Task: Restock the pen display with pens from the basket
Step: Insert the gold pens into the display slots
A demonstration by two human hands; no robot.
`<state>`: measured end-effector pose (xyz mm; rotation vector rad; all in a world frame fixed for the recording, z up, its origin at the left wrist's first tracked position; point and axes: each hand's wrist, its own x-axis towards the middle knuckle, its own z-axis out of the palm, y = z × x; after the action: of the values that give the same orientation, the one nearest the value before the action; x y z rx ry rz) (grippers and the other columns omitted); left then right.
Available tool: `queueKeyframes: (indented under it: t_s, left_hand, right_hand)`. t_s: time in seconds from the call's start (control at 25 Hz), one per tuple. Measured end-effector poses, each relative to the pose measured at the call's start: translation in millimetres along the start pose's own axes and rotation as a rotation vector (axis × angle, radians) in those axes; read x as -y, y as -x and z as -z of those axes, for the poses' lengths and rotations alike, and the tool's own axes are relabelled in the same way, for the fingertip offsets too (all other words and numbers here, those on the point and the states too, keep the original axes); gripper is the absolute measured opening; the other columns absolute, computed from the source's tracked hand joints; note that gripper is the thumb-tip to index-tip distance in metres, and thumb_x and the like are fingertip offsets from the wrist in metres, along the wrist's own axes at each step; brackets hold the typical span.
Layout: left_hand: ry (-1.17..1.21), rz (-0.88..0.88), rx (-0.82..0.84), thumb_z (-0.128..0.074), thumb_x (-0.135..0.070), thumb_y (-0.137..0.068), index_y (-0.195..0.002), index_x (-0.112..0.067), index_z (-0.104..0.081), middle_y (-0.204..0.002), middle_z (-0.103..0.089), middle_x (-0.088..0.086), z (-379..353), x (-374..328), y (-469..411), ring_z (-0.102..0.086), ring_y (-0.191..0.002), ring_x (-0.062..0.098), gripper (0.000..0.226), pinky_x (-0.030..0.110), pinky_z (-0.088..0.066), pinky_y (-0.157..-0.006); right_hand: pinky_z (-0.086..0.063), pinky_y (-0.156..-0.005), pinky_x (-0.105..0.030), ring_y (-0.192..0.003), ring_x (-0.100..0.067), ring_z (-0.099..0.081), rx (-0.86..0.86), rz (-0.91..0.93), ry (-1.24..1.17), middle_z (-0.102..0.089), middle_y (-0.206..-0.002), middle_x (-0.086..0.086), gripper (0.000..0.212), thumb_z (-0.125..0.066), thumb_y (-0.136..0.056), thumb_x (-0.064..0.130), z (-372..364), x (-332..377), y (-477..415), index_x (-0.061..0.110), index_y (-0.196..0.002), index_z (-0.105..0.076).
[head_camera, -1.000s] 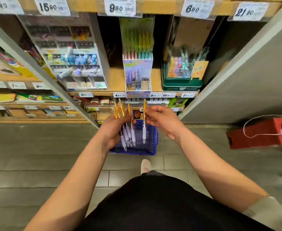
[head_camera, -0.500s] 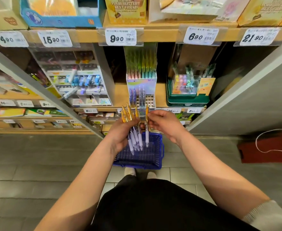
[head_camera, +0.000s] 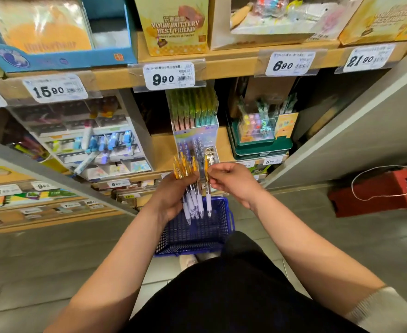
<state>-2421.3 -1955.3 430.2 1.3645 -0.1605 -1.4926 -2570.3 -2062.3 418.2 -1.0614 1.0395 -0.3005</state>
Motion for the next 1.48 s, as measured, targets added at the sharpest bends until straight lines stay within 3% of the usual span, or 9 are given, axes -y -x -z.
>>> queueKeyframes:
  t_s: [0.16, 0.32, 0.44, 0.6, 0.8, 0.96, 1.04, 1.16, 1.48]
  left_hand:
    - [0.058, 0.014, -0.057, -0.063, -0.007, -0.097, -0.131, -0.002, -0.062, -0.124, -0.070, 0.020, -0.2, -6.8, -17.7, -0.065, -0.117, 0.040, 0.034, 0.052, -0.054, -0.100]
    - [0.130, 0.025, -0.159, -0.065, -0.002, -0.094, -0.133, -0.002, -0.059, -0.116, -0.071, 0.017, -6.3, -12.6, -34.4, -0.070, -0.086, 0.024, 0.039, 0.033, -0.061, -0.066]
    - [0.130, 0.027, -0.209, -0.068, -0.004, -0.092, -0.129, -0.001, -0.061, -0.095, -0.078, 0.007, -11.8, -13.2, -45.6, -0.074, -0.076, 0.017, 0.038, 0.032, -0.060, -0.066]
    - [0.177, 0.041, -0.234, -0.070, -0.005, -0.088, -0.125, -0.002, -0.064, -0.095, -0.079, 0.008, -14.5, -15.7, -53.1, -0.075, -0.075, 0.018, 0.037, 0.030, -0.059, -0.063]
    - [0.206, 0.040, -0.258, -0.071, -0.005, -0.089, -0.122, -0.002, -0.066, -0.091, -0.078, 0.008, -7.8, -21.2, -55.6, -0.074, -0.071, 0.018, 0.033, 0.031, -0.059, -0.063]
    - [0.216, 0.018, -0.274, -0.069, -0.003, -0.091, -0.125, -0.001, -0.065, -0.095, -0.077, 0.010, -4.0, -25.4, -58.5, -0.072, -0.075, 0.021, 0.034, 0.041, -0.061, -0.078]
    - [0.228, 0.015, -0.278, -0.067, -0.001, -0.092, -0.125, 0.000, -0.065, -0.107, -0.076, 0.013, -4.2, -26.9, -58.5, -0.071, -0.087, 0.025, 0.033, 0.051, -0.055, -0.097]
    - [0.227, 0.012, -0.282, -0.067, -0.002, -0.092, -0.126, 0.000, -0.064, -0.115, -0.074, 0.015, -5.4, -29.0, -59.4, -0.069, -0.099, 0.028, 0.034, 0.052, -0.050, -0.104]
    - [0.197, 0.014, -0.259, -0.070, -0.005, -0.091, -0.125, 0.000, -0.065, -0.117, -0.074, 0.018, -8.1, -29.4, -64.2, -0.069, -0.101, 0.030, 0.036, 0.048, -0.055, -0.098]
  right_hand:
    - [-0.060, -0.085, -0.030, -0.082, -0.015, -0.070, 0.014, 0.008, 0.036, -0.074, -0.092, -0.009, 0.018, -0.069, -0.094, 0.012, 13.9, 9.4, -24.5, 0.005, -0.111, -0.069]
    - [-0.058, -0.092, -0.038, -0.085, -0.019, -0.073, -0.186, 0.107, 0.175, -0.077, -0.086, -0.005, 0.008, -0.066, -0.095, 0.011, 46.6, 26.7, -57.0, 0.010, -0.102, -0.070]
    - [-0.054, -0.083, -0.026, -0.084, -0.013, -0.071, -0.374, 0.261, 0.405, -0.076, -0.082, 0.003, 0.008, -0.065, -0.095, 0.019, 54.5, 31.8, -85.1, 0.017, -0.091, -0.072]
    - [-0.047, -0.070, -0.005, -0.078, -0.008, -0.066, -0.367, 0.413, 0.457, -0.073, -0.084, 0.001, 0.007, -0.067, -0.095, 0.019, 43.6, 24.7, -116.0, 0.012, -0.096, -0.070]
    - [-0.043, -0.072, 0.002, -0.076, 0.019, -0.059, -0.350, 0.462, 0.537, -0.066, -0.084, 0.020, 0.014, -0.067, -0.095, 0.017, 34.9, 6.3, -138.3, 0.012, -0.108, -0.071]
    - [-0.046, -0.076, -0.001, -0.081, 0.003, -0.065, -0.324, 0.467, 0.669, -0.075, -0.095, 0.005, 0.017, -0.067, -0.096, 0.019, 33.3, 1.6, -148.9, 0.012, -0.109, -0.073]
    - [-0.055, -0.081, -0.018, -0.083, -0.008, -0.069, -0.270, 0.460, 0.768, -0.076, -0.093, 0.003, 0.013, -0.067, -0.096, 0.019, 33.4, -0.7, -154.2, 0.014, -0.103, -0.075]
    - [-0.060, -0.076, -0.037, -0.072, -0.016, -0.069, -0.224, 0.409, 0.890, -0.074, -0.084, 0.000, 0.010, -0.065, -0.096, 0.018, 30.7, -4.6, -159.5, 0.014, -0.095, -0.074]
    - [-0.058, -0.083, -0.030, -0.077, -0.014, -0.067, -0.194, 0.133, 1.007, -0.075, -0.087, 0.000, 0.017, -0.066, -0.096, 0.029, 28.4, 14.5, -151.0, 0.016, -0.092, -0.077]
